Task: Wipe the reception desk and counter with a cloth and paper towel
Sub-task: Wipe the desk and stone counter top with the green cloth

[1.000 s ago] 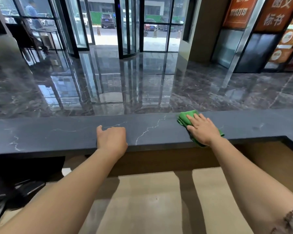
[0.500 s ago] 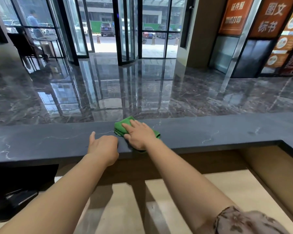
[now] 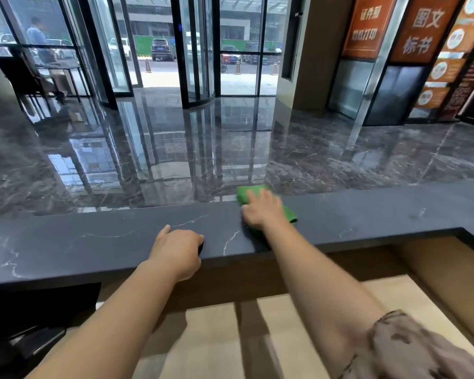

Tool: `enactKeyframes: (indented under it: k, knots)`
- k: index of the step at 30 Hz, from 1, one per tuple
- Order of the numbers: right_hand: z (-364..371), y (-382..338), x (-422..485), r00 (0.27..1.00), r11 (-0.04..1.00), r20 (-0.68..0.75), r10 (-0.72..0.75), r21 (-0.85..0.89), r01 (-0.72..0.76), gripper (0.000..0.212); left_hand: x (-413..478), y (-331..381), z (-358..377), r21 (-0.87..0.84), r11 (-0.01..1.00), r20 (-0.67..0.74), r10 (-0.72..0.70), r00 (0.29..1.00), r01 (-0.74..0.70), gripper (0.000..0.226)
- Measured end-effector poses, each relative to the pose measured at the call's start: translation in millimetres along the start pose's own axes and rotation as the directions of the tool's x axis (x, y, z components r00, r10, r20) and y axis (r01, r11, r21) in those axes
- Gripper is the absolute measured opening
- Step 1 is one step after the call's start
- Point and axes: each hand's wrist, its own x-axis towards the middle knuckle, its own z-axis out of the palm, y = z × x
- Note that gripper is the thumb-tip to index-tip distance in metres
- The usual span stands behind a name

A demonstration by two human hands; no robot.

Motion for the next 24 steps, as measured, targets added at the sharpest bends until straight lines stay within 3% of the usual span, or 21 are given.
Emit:
enactKeyframes:
  k: [3, 7, 10, 14, 17, 19, 21, 24]
  knots:
    - [10.0, -85.1, -11.6, 0.952, 0.957, 0.097, -0.29, 0.015, 0.29, 0.059, 0.6, 3.0, -6.9, 0.056, 0.998, 0.02, 0.001, 1.0, -0.002, 0.039]
    - [4.1, -93.2, -10.7, 0.894, 0.91, 0.179, -0.411, 0.018, 0.415, 0.057, 0.8, 11.2, -9.2, 0.092, 0.995, 0.036, -0.031, 0.999, 0.028, 0.038]
    - [-4.5, -44.0, -8.1, 0.927, 0.936, 0.129, -0.353, 0.026, 0.352, 0.057, 2.2, 14.4, -8.8, 0.081, 0.995, 0.045, -0.068, 0.997, 0.064, 0.039]
    - [-10.3, 49.1, 3.7, 0.996, 0.998, 0.049, -0.068, 0.006, 0.068, 0.058, 3.6, 11.6, -3.0, 0.003, 0.996, 0.057, -0.09, 0.994, 0.09, 0.034]
    - [-12.1, 88.6, 1.0, 0.988, 0.988, 0.039, 0.149, 0.032, -0.15, 0.058, 4.9, 11.1, 0.6, -0.026, 0.997, 0.05, -0.075, 0.996, 0.076, 0.03]
    - [-11.4, 79.0, -7.5, 0.975, 0.975, 0.031, 0.219, 0.041, -0.22, 0.058, 4.6, 11.0, 2.0, -0.036, 0.998, 0.031, -0.058, 0.998, 0.06, 0.026]
    - [-8.5, 48.9, -20.7, 0.985, 0.985, 0.014, 0.17, 0.026, -0.171, 0.059, 3.9, 11.6, 1.6, -0.037, 0.998, 0.021, -0.05, 0.999, 0.051, 0.021]
    - [5.1, -8.9, -51.4, 0.996, 0.996, 0.002, -0.092, 0.006, 0.092, 0.057, 0.9, 16.6, -3.1, -0.032, 0.997, -0.018, -0.07, 0.997, 0.069, 0.012]
